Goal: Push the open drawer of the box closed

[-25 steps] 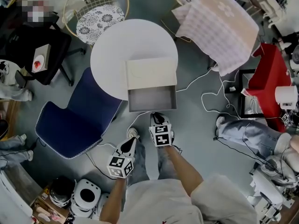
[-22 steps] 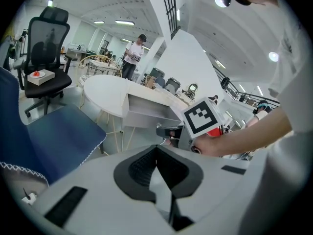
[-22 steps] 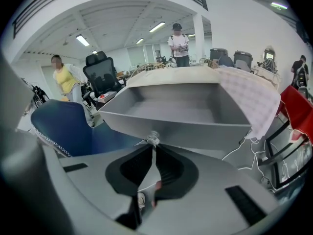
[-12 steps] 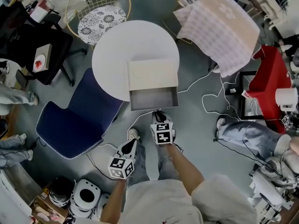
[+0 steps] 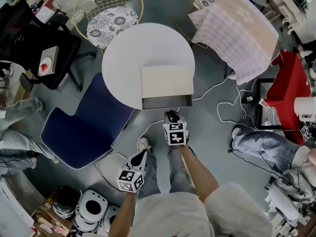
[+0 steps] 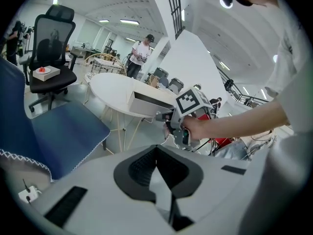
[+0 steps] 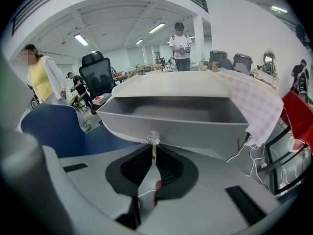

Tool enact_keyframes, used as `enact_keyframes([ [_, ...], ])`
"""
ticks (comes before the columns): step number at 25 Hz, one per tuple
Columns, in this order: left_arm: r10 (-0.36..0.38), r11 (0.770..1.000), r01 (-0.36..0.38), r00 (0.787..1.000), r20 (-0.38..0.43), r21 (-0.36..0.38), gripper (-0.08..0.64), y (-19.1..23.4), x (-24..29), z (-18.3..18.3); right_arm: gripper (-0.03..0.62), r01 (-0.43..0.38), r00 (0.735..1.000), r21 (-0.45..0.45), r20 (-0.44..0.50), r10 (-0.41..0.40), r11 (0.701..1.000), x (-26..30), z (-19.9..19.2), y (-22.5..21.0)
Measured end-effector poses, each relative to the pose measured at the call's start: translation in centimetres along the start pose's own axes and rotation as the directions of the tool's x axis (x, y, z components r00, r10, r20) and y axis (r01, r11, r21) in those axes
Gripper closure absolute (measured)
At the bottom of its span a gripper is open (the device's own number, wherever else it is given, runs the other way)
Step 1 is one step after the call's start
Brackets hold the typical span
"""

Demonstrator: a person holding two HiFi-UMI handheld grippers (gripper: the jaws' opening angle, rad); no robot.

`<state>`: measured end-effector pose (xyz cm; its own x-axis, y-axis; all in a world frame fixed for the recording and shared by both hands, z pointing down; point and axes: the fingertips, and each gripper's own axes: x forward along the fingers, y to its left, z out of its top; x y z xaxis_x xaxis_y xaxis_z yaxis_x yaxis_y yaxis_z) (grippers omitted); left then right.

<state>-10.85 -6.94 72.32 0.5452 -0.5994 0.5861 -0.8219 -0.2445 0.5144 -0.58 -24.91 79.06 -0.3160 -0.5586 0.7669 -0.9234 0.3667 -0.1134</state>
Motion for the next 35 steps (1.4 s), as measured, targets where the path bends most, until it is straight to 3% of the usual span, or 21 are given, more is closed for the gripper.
enact_keyframes([
  [12,0.014,1.0,-0.014,1.0,-0.008,-0.023,0.548,0.4,-0.5,-0.7,0.555,0.022,1.0,-0.028,0.018,-0.021,0.999,2.8,4.1,-1.5],
  [24,0.02,1.0,-0.02,1.0,-0.002,-0.017,0.548,0.6,-0.7,-0.2,0.555,0.032,0.999,-0.031,0.028,-0.031,0.999,2.8,4.5,-1.7],
  [30,0.015,1.0,-0.015,1.0,0.01,-0.01,0.548,0.1,-0.3,0.1,0.546,0.002,0.998,-0.024,0.055,-0.001,1.0,0.9,3.7,-1.4],
  [35,0.015,1.0,-0.015,1.0,0.021,-0.004,0.548,-0.9,0.1,0.2,0.484,-0.055,0.994,-0.055,0.096,0.06,0.997,-1.9,3.6,-0.4],
])
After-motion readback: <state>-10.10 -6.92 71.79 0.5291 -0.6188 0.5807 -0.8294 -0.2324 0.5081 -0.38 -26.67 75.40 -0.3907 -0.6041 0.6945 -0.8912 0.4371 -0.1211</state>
